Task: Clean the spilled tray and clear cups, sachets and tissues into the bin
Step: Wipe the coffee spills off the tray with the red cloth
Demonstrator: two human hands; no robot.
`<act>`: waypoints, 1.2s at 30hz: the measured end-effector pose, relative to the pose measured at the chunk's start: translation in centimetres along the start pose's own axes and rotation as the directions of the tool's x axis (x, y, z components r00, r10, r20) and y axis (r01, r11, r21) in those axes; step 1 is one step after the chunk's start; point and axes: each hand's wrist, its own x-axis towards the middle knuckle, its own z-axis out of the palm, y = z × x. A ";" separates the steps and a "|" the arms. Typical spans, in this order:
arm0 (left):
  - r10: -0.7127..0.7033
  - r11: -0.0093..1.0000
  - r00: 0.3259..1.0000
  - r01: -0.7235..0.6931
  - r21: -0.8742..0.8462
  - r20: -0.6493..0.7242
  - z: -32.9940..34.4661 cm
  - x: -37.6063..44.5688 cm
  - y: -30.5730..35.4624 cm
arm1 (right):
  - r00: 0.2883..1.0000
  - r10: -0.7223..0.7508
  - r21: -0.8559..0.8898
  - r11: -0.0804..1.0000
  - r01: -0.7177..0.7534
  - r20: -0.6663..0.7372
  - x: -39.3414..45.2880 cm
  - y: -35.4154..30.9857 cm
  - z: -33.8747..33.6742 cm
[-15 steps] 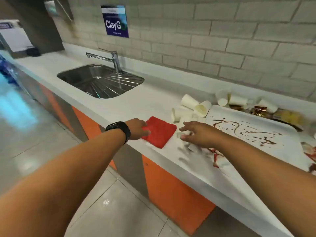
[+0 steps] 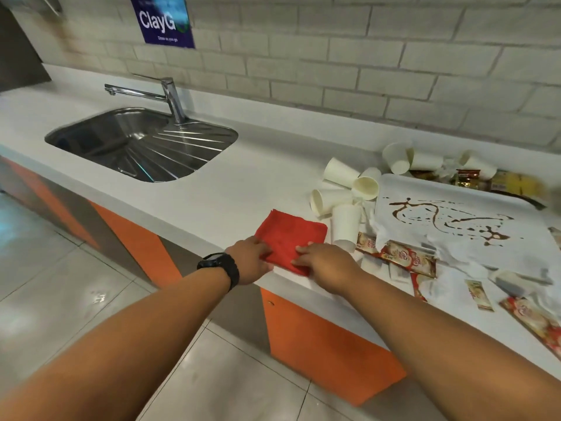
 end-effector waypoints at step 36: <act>0.411 0.373 0.902 -0.296 -0.879 -0.129 -8.4 5.9 20.1 | 0.939 0.336 0.816 -0.522 0.249 -0.072 -11.7 11.1 -6.3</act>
